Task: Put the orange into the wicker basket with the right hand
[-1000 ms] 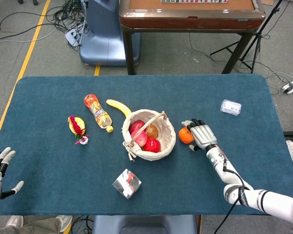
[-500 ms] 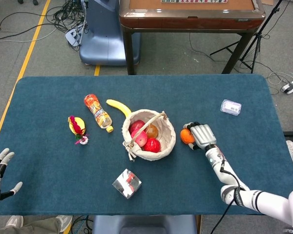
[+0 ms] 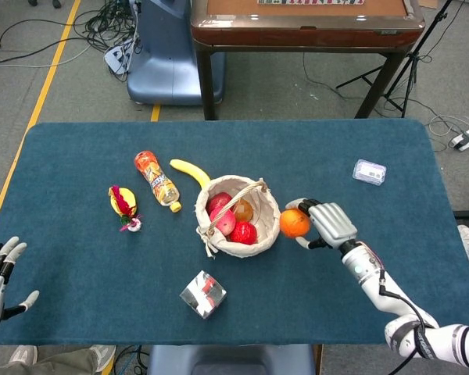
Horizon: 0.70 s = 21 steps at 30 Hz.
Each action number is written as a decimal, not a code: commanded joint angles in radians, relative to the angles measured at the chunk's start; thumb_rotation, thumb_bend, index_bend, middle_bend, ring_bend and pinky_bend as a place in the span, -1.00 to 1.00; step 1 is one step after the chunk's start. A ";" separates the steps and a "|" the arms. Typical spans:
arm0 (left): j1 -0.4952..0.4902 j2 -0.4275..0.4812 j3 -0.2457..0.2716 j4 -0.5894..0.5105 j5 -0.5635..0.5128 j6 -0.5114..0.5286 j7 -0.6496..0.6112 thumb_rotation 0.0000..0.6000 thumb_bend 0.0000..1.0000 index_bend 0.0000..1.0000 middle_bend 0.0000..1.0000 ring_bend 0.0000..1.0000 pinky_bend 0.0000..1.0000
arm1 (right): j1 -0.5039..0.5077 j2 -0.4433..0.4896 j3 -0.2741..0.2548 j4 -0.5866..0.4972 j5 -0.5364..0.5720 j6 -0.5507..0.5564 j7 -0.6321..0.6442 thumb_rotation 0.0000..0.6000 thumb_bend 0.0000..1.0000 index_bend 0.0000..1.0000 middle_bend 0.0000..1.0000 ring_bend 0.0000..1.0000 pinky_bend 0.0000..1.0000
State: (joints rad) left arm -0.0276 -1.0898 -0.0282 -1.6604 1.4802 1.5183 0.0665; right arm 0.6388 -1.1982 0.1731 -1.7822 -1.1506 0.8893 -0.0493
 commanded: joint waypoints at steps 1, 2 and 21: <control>0.003 0.002 0.001 0.000 -0.001 0.003 -0.001 1.00 -0.56 -0.72 -0.96 -0.99 -1.00 | -0.004 0.043 0.022 -0.074 -0.036 -0.039 0.111 1.00 -0.29 -0.18 -0.40 -0.51 -0.05; 0.004 0.003 0.001 0.000 -0.001 0.004 -0.002 1.00 -0.56 -0.72 -0.96 -0.99 -1.00 | -0.001 0.044 0.024 -0.081 -0.040 -0.046 0.128 1.00 -0.29 -0.18 -0.40 -0.51 -0.05; 0.014 0.005 0.003 0.008 -0.002 0.011 -0.014 1.00 -0.56 -0.72 -0.96 -0.99 -1.00 | 0.046 -0.003 0.052 -0.063 -0.058 -0.087 0.262 1.00 -0.29 -0.89 -0.84 -0.82 -0.21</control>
State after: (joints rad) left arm -0.0140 -1.0853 -0.0250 -1.6525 1.4785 1.5293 0.0520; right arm 0.6844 -1.2019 0.2259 -1.8463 -1.2087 0.8041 0.2104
